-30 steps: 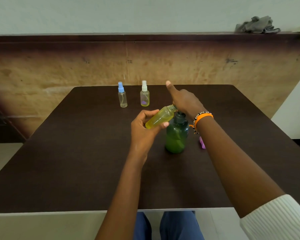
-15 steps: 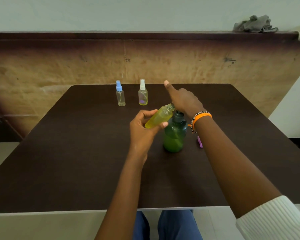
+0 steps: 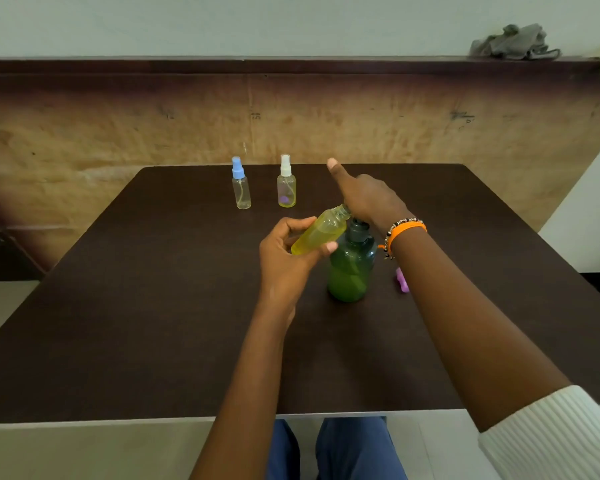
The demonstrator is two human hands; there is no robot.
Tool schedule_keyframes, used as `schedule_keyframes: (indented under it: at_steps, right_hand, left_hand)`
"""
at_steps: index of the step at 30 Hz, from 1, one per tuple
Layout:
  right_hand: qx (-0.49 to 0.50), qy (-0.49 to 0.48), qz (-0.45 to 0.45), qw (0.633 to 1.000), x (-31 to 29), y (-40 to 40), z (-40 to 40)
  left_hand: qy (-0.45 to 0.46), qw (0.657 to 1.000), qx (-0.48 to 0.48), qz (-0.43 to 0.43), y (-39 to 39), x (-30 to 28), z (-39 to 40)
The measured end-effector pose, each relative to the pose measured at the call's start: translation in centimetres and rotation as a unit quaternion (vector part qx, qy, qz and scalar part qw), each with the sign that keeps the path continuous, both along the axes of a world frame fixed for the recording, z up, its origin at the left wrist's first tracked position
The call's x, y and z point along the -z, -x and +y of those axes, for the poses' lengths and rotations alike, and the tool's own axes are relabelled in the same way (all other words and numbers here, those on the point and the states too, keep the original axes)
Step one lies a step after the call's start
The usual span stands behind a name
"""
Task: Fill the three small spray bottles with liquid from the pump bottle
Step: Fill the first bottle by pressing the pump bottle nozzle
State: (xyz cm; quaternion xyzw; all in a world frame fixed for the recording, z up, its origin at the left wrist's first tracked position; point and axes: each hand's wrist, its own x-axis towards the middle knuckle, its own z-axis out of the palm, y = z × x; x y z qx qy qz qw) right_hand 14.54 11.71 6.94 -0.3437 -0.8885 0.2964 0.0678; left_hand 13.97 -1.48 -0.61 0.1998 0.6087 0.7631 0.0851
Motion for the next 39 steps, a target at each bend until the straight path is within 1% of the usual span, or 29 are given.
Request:
schedule_keyframes:
  at_steps: [4,6,11,14,19,21,25,27,30,34,36,39]
  right_hand:
    - [-0.011,-0.05,-0.023,0.998,-1.0,-0.2,-0.2]
    - [-0.015,-0.05,-0.023,0.998,-1.1,-0.2,-0.1]
    - [0.004,-0.012,-0.015,1.0,-0.1,-0.1,0.1]
    - [0.006,-0.033,-0.016,0.999,-0.2,-0.2,0.0]
    - [0.004,-0.078,-0.043,0.996,-1.2,-0.1,-0.2]
    - [0.006,-0.059,-0.042,0.997,-1.2,0.0,0.0]
    - [0.017,0.013,-0.01,1.0,-0.4,0.4,0.3]
    - [0.02,0.026,-0.007,0.999,-0.1,0.5,0.3]
    - [0.016,0.026,-0.009,1.0,-0.2,0.4,0.2]
    - [0.007,-0.006,-0.032,0.999,-0.9,0.4,0.1]
    - [-0.007,-0.022,-0.044,0.999,-1.2,0.5,-0.1]
    - [-0.034,-0.016,-0.06,0.998,-0.8,0.9,-0.3]
  left_hand:
    - [-0.002,1.0,0.001,-0.001,0.0,-0.4,-0.1]
    - [-0.002,1.0,0.0,0.002,0.1,-0.6,0.0]
    - [0.008,1.0,0.001,0.003,0.0,-0.2,-0.1]
    - [0.011,1.0,0.0,0.005,0.1,-0.2,-0.2]
    - [0.005,1.0,0.002,0.003,0.0,-0.6,-0.1]
    - [0.003,1.0,0.002,0.002,0.0,-0.6,0.0]
    - [0.009,1.0,0.006,-0.005,-0.1,-0.4,0.0]
    - [0.012,1.0,0.009,-0.007,-0.1,-0.3,-0.1]
    - [0.01,1.0,0.011,-0.01,-0.3,-0.2,-0.1]
    - [0.003,1.0,0.009,-0.008,-0.3,-0.4,-0.2]
    - [0.002,1.0,0.008,-0.006,-0.2,-0.5,-0.2]
    - [0.006,1.0,0.01,-0.005,-0.2,-0.5,-0.1]
